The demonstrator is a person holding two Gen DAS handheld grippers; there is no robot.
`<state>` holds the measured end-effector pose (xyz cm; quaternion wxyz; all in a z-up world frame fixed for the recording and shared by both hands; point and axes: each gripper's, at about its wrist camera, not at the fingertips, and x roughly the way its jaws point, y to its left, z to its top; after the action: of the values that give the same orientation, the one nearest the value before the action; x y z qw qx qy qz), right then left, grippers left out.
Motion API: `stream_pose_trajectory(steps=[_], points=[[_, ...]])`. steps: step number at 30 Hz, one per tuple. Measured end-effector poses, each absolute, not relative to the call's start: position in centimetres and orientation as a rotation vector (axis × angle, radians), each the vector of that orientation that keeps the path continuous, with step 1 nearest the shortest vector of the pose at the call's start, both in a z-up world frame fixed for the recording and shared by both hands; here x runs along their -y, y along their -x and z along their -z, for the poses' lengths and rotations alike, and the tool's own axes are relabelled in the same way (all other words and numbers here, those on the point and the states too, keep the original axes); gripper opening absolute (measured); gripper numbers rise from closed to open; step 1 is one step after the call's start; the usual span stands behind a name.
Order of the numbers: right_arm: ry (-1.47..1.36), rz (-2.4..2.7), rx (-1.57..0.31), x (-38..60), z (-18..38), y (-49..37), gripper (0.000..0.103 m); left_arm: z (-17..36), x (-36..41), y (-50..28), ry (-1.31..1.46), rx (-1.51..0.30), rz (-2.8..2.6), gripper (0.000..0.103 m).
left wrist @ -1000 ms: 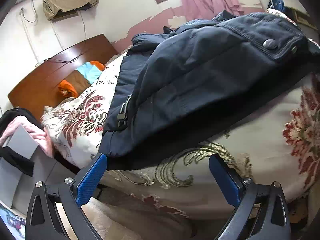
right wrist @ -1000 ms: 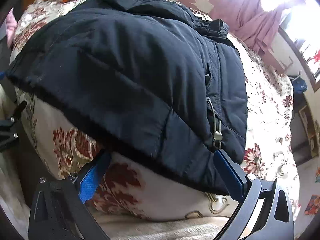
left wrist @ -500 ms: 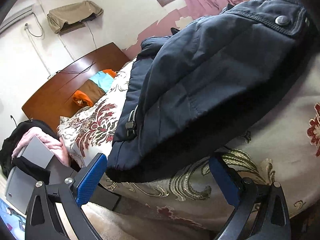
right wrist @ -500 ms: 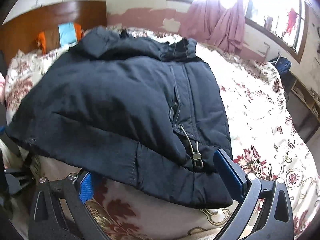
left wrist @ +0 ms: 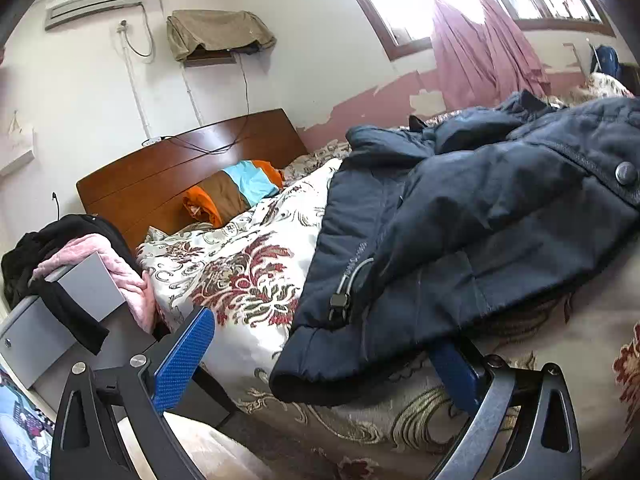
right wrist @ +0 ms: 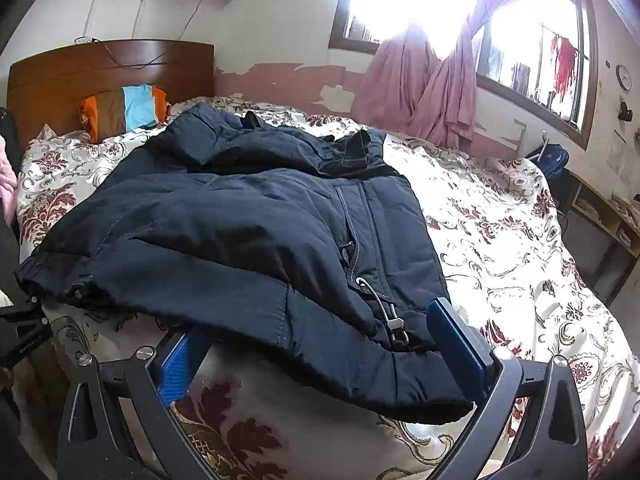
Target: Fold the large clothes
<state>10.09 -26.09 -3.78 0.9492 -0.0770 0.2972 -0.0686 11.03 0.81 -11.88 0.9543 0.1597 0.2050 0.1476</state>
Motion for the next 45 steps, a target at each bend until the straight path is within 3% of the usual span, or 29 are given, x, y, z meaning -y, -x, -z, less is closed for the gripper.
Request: stream_pose_trajectory(steps=[3,5,7,10,11,13,16,19,23,27,35,37,45], points=[[0.157,0.144,-0.575,26.0,3.5,-9.8,0.099,11.1,-1.3,-11.4,-0.298,-0.378,-0.291,0.102],[0.157,0.136,-0.562,25.8,3.4,-9.6,0.091,10.6,-1.6,-11.6,-0.284,-0.353,-0.283,0.102],[0.16,0.098,-0.57,25.4,3.5,-9.7,0.064,10.2,-1.8,-11.5,-0.264,-0.332,-0.263,0.095],[0.173,0.038,-0.595,24.8,3.9,-10.0,0.041,10.1,-1.9,-11.2,-0.227,-0.327,-0.214,0.079],[0.188,0.031,-0.598,24.5,4.1,-10.0,0.04,10.2,-1.8,-11.2,-0.224,-0.328,-0.201,0.075],[0.203,0.029,-0.593,24.1,4.1,-9.9,0.038,10.4,-1.4,-11.2,-0.233,-0.333,-0.173,0.056],[0.197,0.048,-0.601,24.1,4.2,-10.0,0.038,10.7,-0.8,-11.3,-0.259,-0.343,-0.149,0.039],[0.2,0.102,-0.647,24.4,4.7,-10.8,0.038,11.1,-0.2,-11.5,-0.283,-0.355,-0.139,0.031],[0.164,0.125,-0.675,25.0,4.9,-11.4,0.037,11.1,-0.2,-11.7,-0.274,-0.367,-0.138,0.028],[0.167,0.118,-0.667,24.9,4.9,-11.2,0.025,11.5,-0.1,-11.9,-0.285,-0.396,-0.155,0.028],[-0.004,0.084,-0.666,26.7,5.5,-11.4,0.019,12.3,0.0,-12.8,-0.297,-0.458,-0.167,0.028],[-0.014,0.078,-0.651,26.6,5.6,-11.2,0.015,12.0,-0.2,-12.7,-0.267,-0.449,-0.139,0.014],[-0.059,0.046,-0.517,26.8,4.4,-9.2,0.007,9.1,-0.9,-11.7,-0.158,-0.379,-0.119,0.008]])
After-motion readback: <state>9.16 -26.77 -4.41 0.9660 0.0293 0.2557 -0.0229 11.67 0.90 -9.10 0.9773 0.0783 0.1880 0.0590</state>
